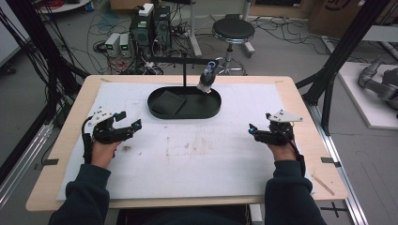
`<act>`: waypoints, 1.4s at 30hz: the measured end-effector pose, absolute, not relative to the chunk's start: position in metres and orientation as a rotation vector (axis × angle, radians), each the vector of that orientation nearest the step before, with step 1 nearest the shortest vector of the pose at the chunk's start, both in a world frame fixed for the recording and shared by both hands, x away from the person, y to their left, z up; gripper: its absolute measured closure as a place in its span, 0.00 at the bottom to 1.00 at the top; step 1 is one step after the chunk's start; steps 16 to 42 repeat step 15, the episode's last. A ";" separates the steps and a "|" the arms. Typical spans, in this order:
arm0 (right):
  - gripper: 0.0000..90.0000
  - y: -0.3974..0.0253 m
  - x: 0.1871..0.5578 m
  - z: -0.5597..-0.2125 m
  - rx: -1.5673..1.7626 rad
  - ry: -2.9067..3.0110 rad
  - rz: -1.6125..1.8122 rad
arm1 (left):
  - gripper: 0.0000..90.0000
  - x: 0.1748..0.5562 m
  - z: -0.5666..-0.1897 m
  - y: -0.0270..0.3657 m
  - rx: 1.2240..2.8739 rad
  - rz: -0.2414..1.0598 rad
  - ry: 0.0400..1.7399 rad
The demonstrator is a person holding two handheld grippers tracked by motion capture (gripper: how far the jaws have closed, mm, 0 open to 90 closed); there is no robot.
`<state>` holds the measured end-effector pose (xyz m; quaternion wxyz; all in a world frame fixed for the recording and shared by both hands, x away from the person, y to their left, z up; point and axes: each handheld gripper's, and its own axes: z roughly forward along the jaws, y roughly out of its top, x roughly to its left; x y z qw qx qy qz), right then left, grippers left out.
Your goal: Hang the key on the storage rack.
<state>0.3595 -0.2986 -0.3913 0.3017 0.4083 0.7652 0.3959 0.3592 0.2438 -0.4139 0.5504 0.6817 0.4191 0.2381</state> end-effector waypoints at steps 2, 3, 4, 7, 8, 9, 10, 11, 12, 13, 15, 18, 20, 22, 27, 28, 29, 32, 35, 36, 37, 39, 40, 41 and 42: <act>0.24 -0.299 0.359 -0.392 1.084 2.028 1.049 | 0.23 0.359 -0.414 0.243 1.612 0.563 0.993; 0.24 -0.299 0.359 -0.392 1.089 2.028 1.049 | 0.23 0.359 -0.414 0.243 1.613 0.563 0.993; 0.24 -0.299 0.359 -0.393 1.091 2.027 1.052 | 0.23 0.359 -0.414 0.243 1.614 0.562 0.993; 0.24 -0.300 0.360 -0.393 1.092 2.031 1.049 | 0.23 0.359 -0.414 0.243 1.613 0.562 0.991; 0.24 -0.299 0.360 -0.393 1.091 2.031 1.049 | 0.23 0.359 -0.414 0.243 1.612 0.562 0.992; 0.24 -0.299 0.360 -0.393 1.089 2.033 1.044 | 0.23 0.359 -0.414 0.243 1.611 0.562 0.992; 0.24 -0.299 0.360 -0.393 1.087 2.035 1.043 | 0.23 0.359 -0.414 0.244 1.612 0.562 0.992; 0.24 -0.299 0.360 -0.393 1.090 2.037 1.045 | 0.23 0.359 -0.414 0.244 1.612 0.562 0.992; 0.24 -0.299 0.360 -0.394 1.090 2.037 1.042 | 0.23 0.359 -0.414 0.244 1.612 0.563 0.991; 0.24 -0.299 0.360 -0.394 1.092 2.037 1.041 | 0.23 0.359 -0.414 0.244 1.612 0.563 0.991; 0.24 -0.299 0.361 -0.394 1.092 2.039 1.039 | 0.23 0.359 -0.414 0.244 1.610 0.564 0.992; 0.24 -0.299 0.361 -0.394 1.092 2.039 1.039 | 0.23 0.359 -0.414 0.244 1.610 0.564 0.992; 0.24 -0.299 0.361 -0.394 1.092 2.039 1.039 | 0.23 0.359 -0.414 0.244 1.610 0.564 0.992; 0.24 -0.299 0.361 -0.394 1.092 2.039 1.039 | 0.23 0.359 -0.414 0.244 1.610 0.564 0.992; 0.24 -0.299 0.361 -0.394 1.092 2.039 1.039 | 0.23 0.359 -0.414 0.244 1.610 0.564 0.992; 0.24 -0.299 0.361 -0.394 1.092 2.039 1.039 | 0.23 0.359 -0.414 0.244 1.610 0.564 0.992; 0.24 -0.299 0.361 -0.394 1.092 2.039 1.039 | 0.23 0.359 -0.414 0.244 1.610 0.564 0.992; 0.24 -0.299 0.361 -0.394 1.092 2.039 1.039 | 0.23 0.359 -0.414 0.244 1.610 0.564 0.992; 0.24 -0.299 0.361 -0.394 1.092 2.039 1.039 | 0.23 0.359 -0.414 0.244 1.610 0.564 0.992; 0.24 -0.299 0.361 -0.394 1.092 2.039 1.039 | 0.23 0.359 -0.414 0.244 1.610 0.564 0.992; 0.24 -0.299 0.361 -0.394 1.092 2.039 1.039 | 0.23 0.359 -0.414 0.244 1.610 0.564 0.992; 0.24 -0.299 0.361 -0.394 1.092 2.039 1.039 | 0.23 0.359 -0.414 0.244 1.610 0.564 0.992; 0.24 -0.299 0.361 -0.394 1.092 2.039 1.039 | 0.23 0.359 -0.414 0.244 1.610 0.564 0.992; 0.24 -0.299 0.361 -0.394 1.092 2.039 1.039 | 0.23 0.359 -0.414 0.244 1.610 0.564 0.992; 0.24 -0.299 0.361 -0.394 1.092 2.039 1.039 | 0.23 0.359 -0.414 0.244 1.610 0.564 0.992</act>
